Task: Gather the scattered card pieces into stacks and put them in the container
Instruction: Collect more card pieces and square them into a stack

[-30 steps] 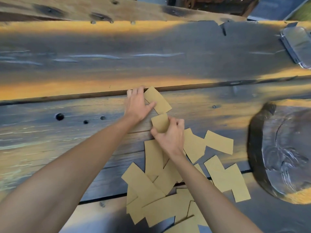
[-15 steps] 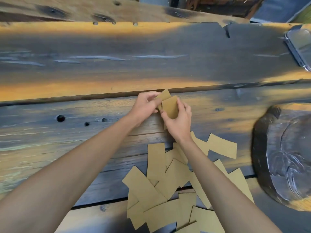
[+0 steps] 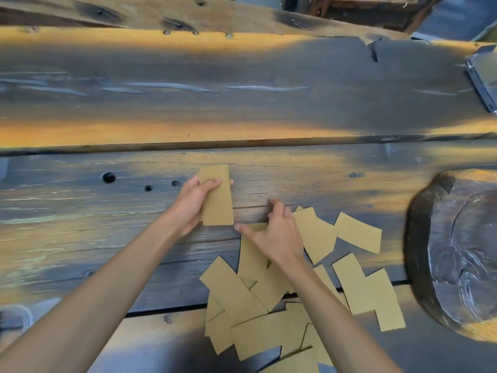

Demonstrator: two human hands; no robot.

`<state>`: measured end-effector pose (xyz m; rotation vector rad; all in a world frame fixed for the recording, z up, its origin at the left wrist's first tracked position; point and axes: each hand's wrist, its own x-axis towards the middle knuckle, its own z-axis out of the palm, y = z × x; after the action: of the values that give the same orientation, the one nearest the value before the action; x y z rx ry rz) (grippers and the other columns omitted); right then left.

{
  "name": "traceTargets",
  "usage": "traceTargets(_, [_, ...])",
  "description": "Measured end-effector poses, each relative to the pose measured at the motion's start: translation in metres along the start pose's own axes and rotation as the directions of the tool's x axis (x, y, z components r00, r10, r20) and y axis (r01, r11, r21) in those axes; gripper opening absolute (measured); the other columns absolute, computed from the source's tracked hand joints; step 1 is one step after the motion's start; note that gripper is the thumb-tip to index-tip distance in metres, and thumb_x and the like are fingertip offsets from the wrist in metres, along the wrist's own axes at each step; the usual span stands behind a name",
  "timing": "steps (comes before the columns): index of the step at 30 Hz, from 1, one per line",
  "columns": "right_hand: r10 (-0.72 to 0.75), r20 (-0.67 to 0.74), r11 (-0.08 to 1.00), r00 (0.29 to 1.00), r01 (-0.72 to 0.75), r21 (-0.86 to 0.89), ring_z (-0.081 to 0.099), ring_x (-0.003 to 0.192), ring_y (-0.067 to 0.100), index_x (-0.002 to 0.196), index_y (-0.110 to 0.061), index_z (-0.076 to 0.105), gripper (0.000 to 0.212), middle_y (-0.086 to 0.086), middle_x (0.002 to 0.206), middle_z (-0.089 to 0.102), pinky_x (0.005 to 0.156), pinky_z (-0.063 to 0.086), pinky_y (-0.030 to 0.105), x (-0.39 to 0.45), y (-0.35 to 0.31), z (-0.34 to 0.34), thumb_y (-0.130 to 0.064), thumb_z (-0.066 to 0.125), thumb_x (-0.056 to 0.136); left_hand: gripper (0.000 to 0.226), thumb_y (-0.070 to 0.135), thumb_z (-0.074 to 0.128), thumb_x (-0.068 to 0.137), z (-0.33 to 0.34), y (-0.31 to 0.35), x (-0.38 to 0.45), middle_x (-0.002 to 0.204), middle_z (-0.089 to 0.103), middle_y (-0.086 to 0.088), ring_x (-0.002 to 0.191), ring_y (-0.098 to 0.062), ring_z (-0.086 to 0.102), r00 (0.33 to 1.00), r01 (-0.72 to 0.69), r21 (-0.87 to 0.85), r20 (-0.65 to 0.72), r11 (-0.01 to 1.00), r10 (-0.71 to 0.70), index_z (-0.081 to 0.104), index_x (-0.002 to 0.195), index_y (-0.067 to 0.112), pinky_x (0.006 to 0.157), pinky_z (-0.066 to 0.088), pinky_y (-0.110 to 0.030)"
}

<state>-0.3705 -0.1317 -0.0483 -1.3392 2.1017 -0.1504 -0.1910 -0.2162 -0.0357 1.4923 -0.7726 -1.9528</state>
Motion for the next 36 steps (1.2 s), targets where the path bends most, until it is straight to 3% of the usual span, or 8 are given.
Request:
traceTargets(5, [0.041, 0.097, 0.999, 0.994, -0.038, -0.03, 0.046, 0.13, 0.023, 0.146, -0.024, 0.03, 0.1, 0.003, 0.137, 0.045, 0.099, 0.046, 0.036, -0.016, 0.001, 0.011, -0.051, 0.086, 0.068, 0.031, 0.03, 0.046, 0.101, -0.023, -0.022, -0.032, 0.114, 0.074, -0.001, 0.097, -0.017, 0.066, 0.995, 0.064, -0.085, -0.07, 0.994, -0.07, 0.053, 0.132, 0.034, 0.087, 0.055, -0.05])
traceTargets(9, [-0.069, 0.096, 0.956, 0.993, 0.039, 0.29, 0.061, 0.103, 0.016, 0.126, -0.024, 0.061, 0.038, -0.005, 0.111, 0.066, 0.085, 0.046, 0.027, -0.011, -0.004, 0.0, -0.025, 0.073, 0.09, 0.034, 0.018, 0.043, 0.102, -0.027, -0.037, -0.052, 0.114, 0.073, -0.011, 0.105, -0.031, 0.069, 0.992, 0.095, -0.104, -0.075, 0.99, -0.103, 0.051, 0.133, 0.029, 0.097, 0.051, -0.055])
traceTargets(13, [-0.077, 0.144, 0.729, 0.987, -0.043, 0.683, 0.066, 0.096, 0.013, 0.111, -0.022, 0.067, 0.017, -0.001, 0.105, 0.073, 0.083, 0.053, 0.028, -0.029, -0.027, -0.024, -0.022, 0.068, 0.095, 0.046, 0.006, 0.034, 0.098, -0.028, -0.037, -0.078, 0.117, 0.068, -0.021, 0.095, -0.036, 0.07, 0.996, 0.075, -0.117, -0.039, 0.99, -0.08, 0.045, 0.138, 0.027, 0.082, 0.058, -0.046])
traceTargets(17, [-0.228, 0.337, 0.562, 0.914, -0.16, 0.812, 0.068, 0.091, 0.014, 0.105, -0.009, 0.058, 0.018, 0.012, 0.096, 0.072, 0.088, 0.057, 0.035, -0.059, -0.045, -0.025, -0.013, 0.07, 0.093, 0.031, 0.037, 0.043, 0.102, -0.034, -0.033, -0.113, 0.116, 0.068, -0.008, 0.099, -0.027, 0.066, 0.995, 0.066, 0.103, 0.07, 0.992, -0.073, 0.054, 0.131, 0.039, 0.073, 0.057, -0.043])
traceTargets(21, [-0.248, 0.312, 0.671, 0.917, -0.07, 0.738, 0.065, 0.088, 0.009, 0.105, -0.008, 0.065, 0.027, 0.001, 0.1, 0.074, 0.084, 0.054, 0.026, -0.087, -0.044, 0.009, -0.021, 0.079, 0.086, 0.045, 0.015, 0.065, 0.092, -0.048, -0.043, -0.152, 0.112, 0.065, -0.007, 0.091, -0.012, 0.066, 0.97, -0.016, 0.298, 0.235, 0.954, -0.057, 0.045, 0.13, 0.03, 0.072, 0.053, -0.028])
traceTargets(25, [-0.277, 0.218, 0.849, 0.936, 0.132, 0.511, 0.054, 0.075, 0.001, 0.107, -0.03, 0.068, 0.037, -0.003, 0.112, 0.064, 0.073, 0.043, 0.011, -0.112, -0.032, 0.047, -0.031, 0.087, 0.076, 0.039, 0.011, 0.062, 0.083, -0.069, -0.082, -0.176, 0.091, 0.046, 0.001, 0.07, -0.002, 0.047, 0.975, -0.144, 0.637, 0.223, 0.757, -0.002, 0.031, 0.104, 0.022, 0.061, 0.042, -0.024])
traceTargets(30, [-0.369, 0.319, 0.774, 0.873, 0.098, 0.626, 0.062, 0.072, 0.001, 0.119, -0.026, 0.07, 0.033, 0.006, 0.11, 0.069, 0.074, 0.049, 0.016, -0.156, -0.025, 0.085, -0.021, 0.075, 0.087, 0.021, 0.014, 0.053, 0.071, -0.078, -0.126, -0.2, 0.075, 0.05, 0.009, 0.062, 0.0, 0.045, 0.954, -0.283, 0.702, 0.139, 0.653, 0.264, 0.044, 0.09, 0.014, 0.057, 0.036, -0.02])
traceTargets(36, [-0.243, 0.134, 0.789, 0.961, 0.115, 0.604, 0.07, 0.085, 0.005, 0.095, -0.02, 0.079, 0.028, -0.004, 0.094, 0.076, 0.075, 0.051, 0.015, -0.194, -0.022, 0.12, -0.046, 0.074, 0.085, 0.033, 0.008, 0.065, 0.073, -0.1, -0.173, -0.221, 0.093, 0.073, 0.019, 0.088, 0.001, 0.067, 0.909, -0.296, 0.721, 0.011, 0.627, 0.416, 0.07, 0.1, 0.026, 0.082, 0.052, -0.021])
